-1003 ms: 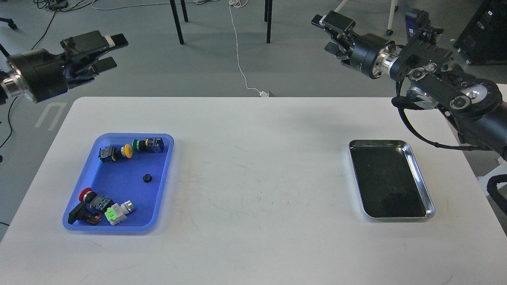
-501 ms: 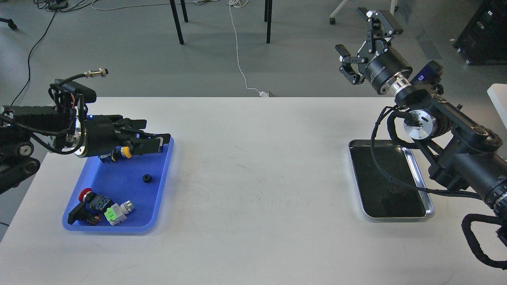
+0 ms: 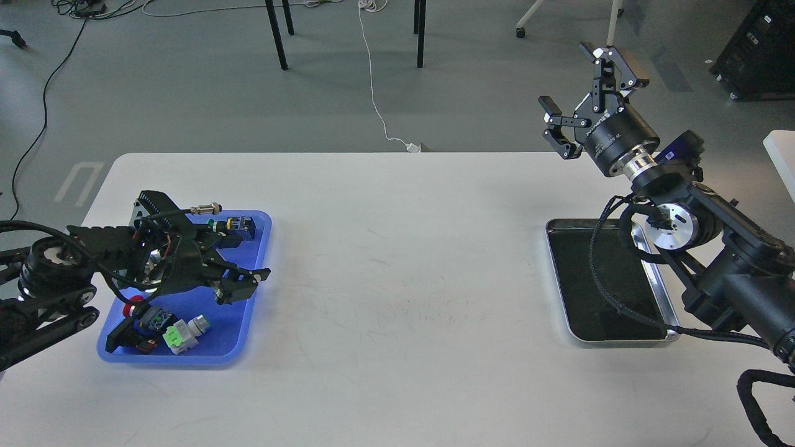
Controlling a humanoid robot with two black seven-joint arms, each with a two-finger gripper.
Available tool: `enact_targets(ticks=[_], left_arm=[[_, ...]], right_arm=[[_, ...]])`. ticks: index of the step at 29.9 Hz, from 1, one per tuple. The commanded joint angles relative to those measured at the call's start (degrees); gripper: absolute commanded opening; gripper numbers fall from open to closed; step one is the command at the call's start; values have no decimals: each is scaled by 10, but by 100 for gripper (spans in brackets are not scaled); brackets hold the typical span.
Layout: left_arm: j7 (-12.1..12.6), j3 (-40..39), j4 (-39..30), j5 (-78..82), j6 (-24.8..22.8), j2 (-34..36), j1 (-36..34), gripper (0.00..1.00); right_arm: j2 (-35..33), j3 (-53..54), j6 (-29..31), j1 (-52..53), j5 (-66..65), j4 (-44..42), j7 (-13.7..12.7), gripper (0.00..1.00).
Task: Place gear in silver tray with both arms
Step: 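Lower the left gripper into the blue tray over another black gear, then close the left gripper on the second black gear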
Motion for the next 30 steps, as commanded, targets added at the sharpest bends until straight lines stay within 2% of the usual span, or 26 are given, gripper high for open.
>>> enact_targets(ticks=[1, 12, 15, 19, 30], left_arm=[[-3, -1, 11, 19, 16, -1, 16, 70], [-15, 2, 16, 55, 27, 8, 17, 59], [-15, 4, 37, 56, 29, 5, 17, 57], [-15, 10, 63, 56, 55, 0, 29, 56], [-15, 10, 63, 55, 58, -1, 30, 56]], right_arm=[[-1, 8, 0, 0, 0, 0, 1, 99], [-2, 3, 1, -3, 0, 2, 0, 99], [-2, 2, 1, -2, 0, 9, 0, 99], [-10, 2, 1, -2, 0, 14, 0, 99], [-14, 0, 1, -3, 0, 14, 0, 99]])
